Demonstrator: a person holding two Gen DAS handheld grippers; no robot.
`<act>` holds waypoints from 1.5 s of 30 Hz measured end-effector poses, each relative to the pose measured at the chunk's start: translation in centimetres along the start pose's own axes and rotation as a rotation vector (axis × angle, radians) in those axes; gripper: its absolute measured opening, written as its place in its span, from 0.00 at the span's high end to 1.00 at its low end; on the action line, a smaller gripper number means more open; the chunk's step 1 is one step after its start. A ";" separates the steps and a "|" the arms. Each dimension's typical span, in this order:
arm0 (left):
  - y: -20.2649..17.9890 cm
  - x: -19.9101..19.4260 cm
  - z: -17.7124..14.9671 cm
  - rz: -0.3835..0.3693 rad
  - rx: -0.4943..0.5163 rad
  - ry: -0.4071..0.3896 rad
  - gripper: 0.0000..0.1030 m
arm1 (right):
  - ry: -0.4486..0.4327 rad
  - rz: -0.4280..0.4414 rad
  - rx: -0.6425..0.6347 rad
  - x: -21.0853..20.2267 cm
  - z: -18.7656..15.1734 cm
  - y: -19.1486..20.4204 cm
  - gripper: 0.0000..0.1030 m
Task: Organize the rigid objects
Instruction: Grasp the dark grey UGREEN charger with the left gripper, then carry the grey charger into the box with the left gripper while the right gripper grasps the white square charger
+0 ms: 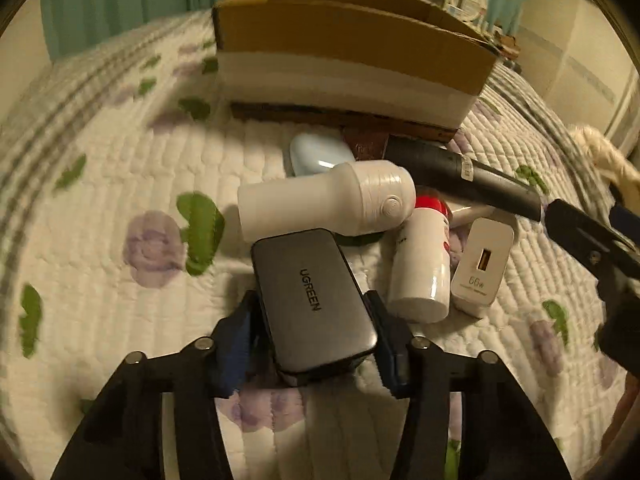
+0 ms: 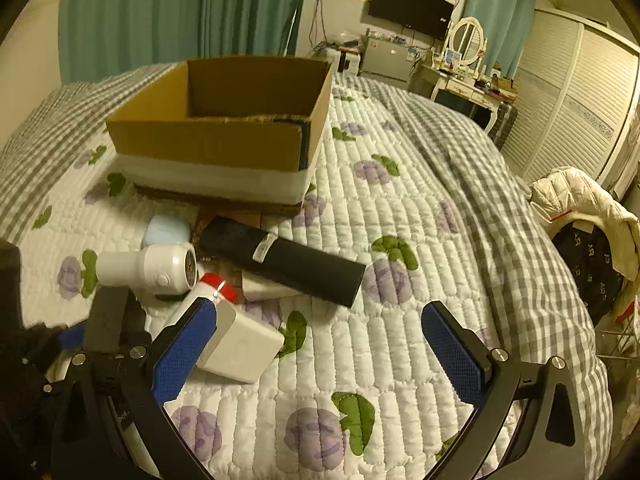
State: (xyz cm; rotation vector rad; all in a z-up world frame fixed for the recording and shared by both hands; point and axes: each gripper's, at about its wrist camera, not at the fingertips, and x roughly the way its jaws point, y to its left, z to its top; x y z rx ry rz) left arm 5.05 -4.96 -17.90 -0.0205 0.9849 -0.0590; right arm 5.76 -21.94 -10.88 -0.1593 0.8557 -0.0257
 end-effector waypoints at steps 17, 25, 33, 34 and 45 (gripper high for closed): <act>4.7 -5.0 2.3 0.088 -0.072 -0.154 0.60 | 0.196 0.180 0.049 5.8 -2.2 1.8 0.00; 4.1 -4.8 2.3 0.069 -0.055 -0.154 0.59 | 0.227 0.272 0.000 7.8 -1.7 3.9 0.25; 4.0 -5.5 2.5 0.075 -0.046 -0.178 0.60 | 0.145 0.205 -0.105 5.3 -1.5 5.1 0.25; 3.9 -5.7 2.6 0.071 -0.042 -0.181 0.60 | 0.135 0.207 -0.102 4.9 -1.4 4.9 0.25; 4.0 -10.7 8.7 0.039 -0.035 -0.312 0.60 | -0.043 0.197 -0.082 -1.0 4.7 2.6 0.25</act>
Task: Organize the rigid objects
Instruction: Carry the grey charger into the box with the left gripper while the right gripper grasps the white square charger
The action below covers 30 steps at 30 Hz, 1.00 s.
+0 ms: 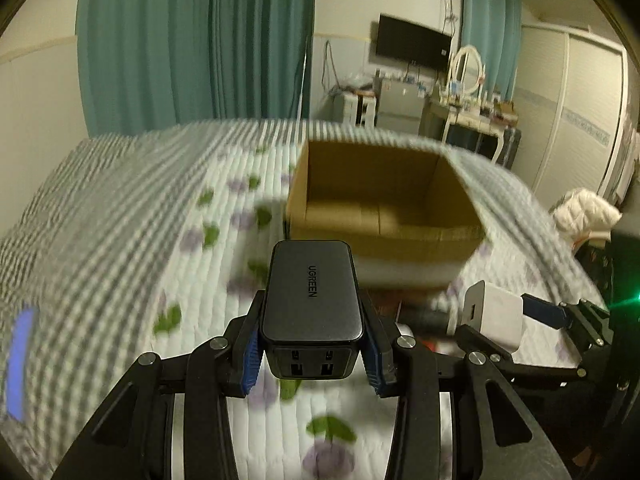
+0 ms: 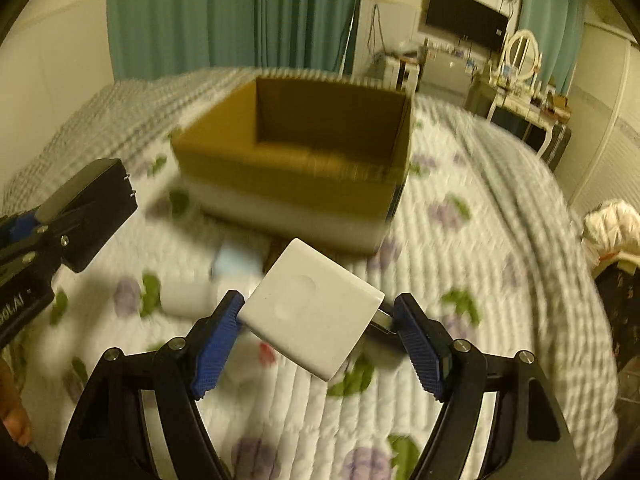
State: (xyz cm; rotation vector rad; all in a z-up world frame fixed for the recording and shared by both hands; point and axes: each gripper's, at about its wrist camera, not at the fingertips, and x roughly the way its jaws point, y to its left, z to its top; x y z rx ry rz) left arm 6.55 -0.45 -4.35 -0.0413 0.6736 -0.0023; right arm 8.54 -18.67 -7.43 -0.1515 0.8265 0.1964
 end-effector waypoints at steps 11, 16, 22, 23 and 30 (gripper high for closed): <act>-0.1 2.5 9.6 -0.095 0.017 -0.077 0.59 | -0.183 0.026 0.005 -2.3 11.3 -2.5 0.25; -1.0 6.7 11.2 -0.100 0.056 -0.048 0.59 | -0.181 0.044 0.004 0.3 14.7 -3.9 0.25; -2.8 13.0 11.0 -0.106 0.100 0.003 0.59 | -0.136 0.056 -0.003 5.7 16.5 -4.5 0.25; -2.9 13.9 10.9 -0.110 0.101 0.007 0.59 | -0.130 0.049 -0.002 6.4 16.6 -4.6 0.25; -3.3 17.6 10.4 -0.132 0.092 0.041 0.59 | -0.099 0.054 -0.040 10.7 17.1 -4.3 0.25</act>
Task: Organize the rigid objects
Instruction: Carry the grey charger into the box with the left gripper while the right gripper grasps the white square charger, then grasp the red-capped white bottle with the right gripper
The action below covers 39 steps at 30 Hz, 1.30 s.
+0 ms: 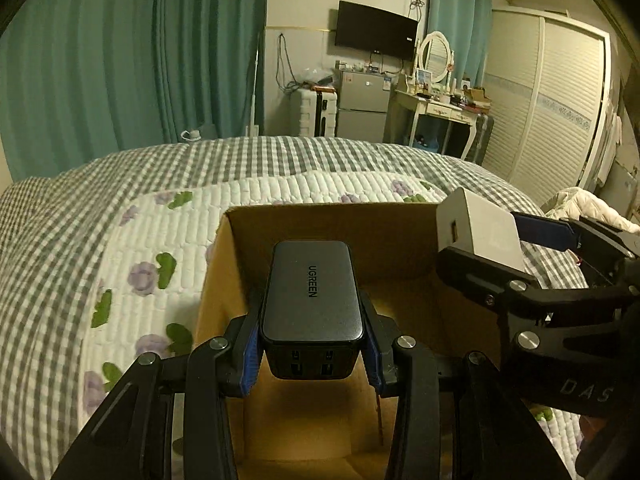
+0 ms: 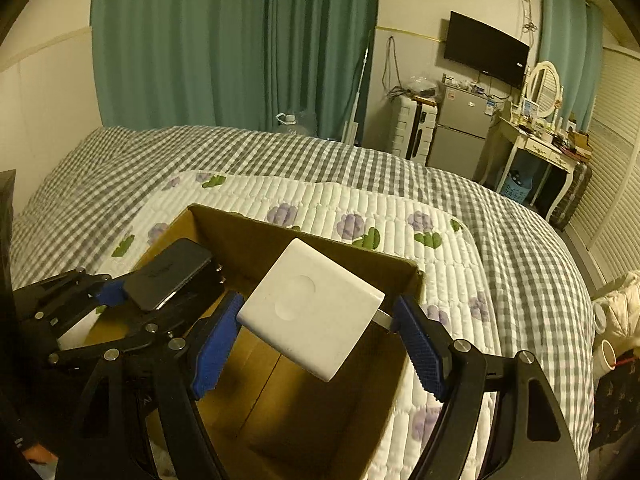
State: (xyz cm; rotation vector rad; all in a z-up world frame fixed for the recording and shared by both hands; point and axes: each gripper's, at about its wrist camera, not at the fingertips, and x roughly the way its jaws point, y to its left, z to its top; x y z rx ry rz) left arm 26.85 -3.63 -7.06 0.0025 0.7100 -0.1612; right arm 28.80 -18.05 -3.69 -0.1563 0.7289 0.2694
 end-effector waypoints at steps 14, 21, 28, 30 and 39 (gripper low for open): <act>-0.4 -4.5 0.8 0.053 0.042 -0.043 0.43 | -0.056 -0.052 0.061 -3.5 1.8 -1.7 0.14; 0.1 -12.8 1.5 0.065 0.031 -0.112 0.18 | -0.094 -0.092 0.016 -11.6 1.5 -1.3 0.10; 0.2 -18.1 -0.4 0.056 0.027 -0.124 0.18 | -0.115 -0.102 0.067 -18.0 -1.7 0.9 0.04; 0.4 -18.9 -1.8 0.059 0.023 -0.124 0.18 | -0.108 -0.116 0.076 -18.7 -2.8 1.8 0.03; 2.6 -15.1 -9.6 0.054 0.025 -0.031 0.18 | 0.056 -0.146 0.188 -14.5 -11.2 4.5 0.03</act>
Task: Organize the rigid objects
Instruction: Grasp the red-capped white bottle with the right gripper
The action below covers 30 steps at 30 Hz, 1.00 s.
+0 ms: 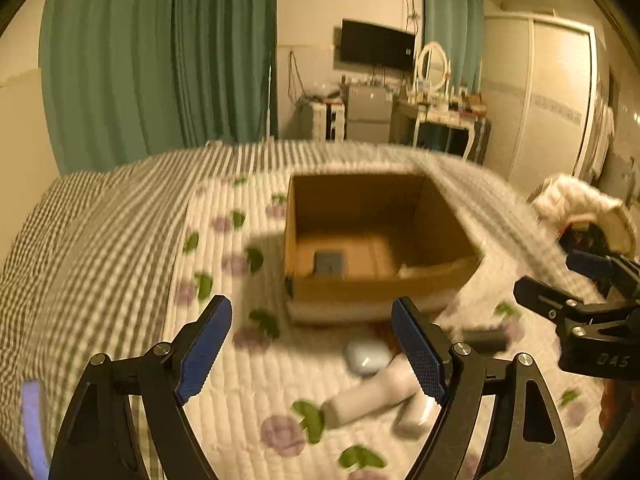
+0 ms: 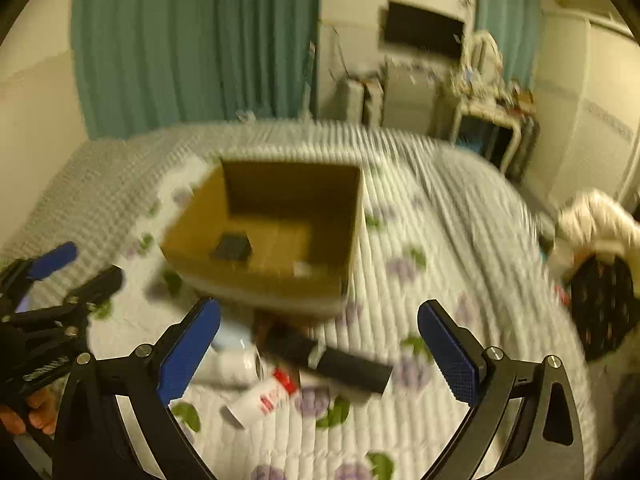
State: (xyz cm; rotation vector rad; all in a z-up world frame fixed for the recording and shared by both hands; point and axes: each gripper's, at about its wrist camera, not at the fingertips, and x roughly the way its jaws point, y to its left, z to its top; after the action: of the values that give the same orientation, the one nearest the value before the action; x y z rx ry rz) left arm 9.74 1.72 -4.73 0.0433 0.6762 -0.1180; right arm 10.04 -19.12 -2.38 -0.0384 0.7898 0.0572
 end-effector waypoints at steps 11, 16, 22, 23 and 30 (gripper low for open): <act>0.4 5.0 -5.9 -0.003 0.052 0.107 0.18 | 0.306 0.052 0.080 11.3 -8.6 2.3 0.17; -0.4 5.4 -6.3 -0.010 0.100 0.116 0.18 | 0.363 0.126 0.109 13.3 -9.6 2.9 0.42; -2.3 6.4 -6.8 -0.073 0.168 0.159 0.18 | 0.319 0.101 0.088 10.6 -9.6 1.2 0.64; -2.7 6.6 -6.9 -0.085 0.185 0.167 0.18 | 0.311 0.076 0.085 10.1 -9.6 0.7 0.64; -7.8 8.1 -8.6 -0.153 0.378 0.191 0.18 | 0.284 0.030 0.136 8.7 -8.8 -2.5 0.65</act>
State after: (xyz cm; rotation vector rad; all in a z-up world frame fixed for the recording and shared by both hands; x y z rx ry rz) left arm 9.69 -6.13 -16.48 0.3701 0.8410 -0.3922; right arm 10.05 -21.76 -14.68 0.0961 1.0765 0.0263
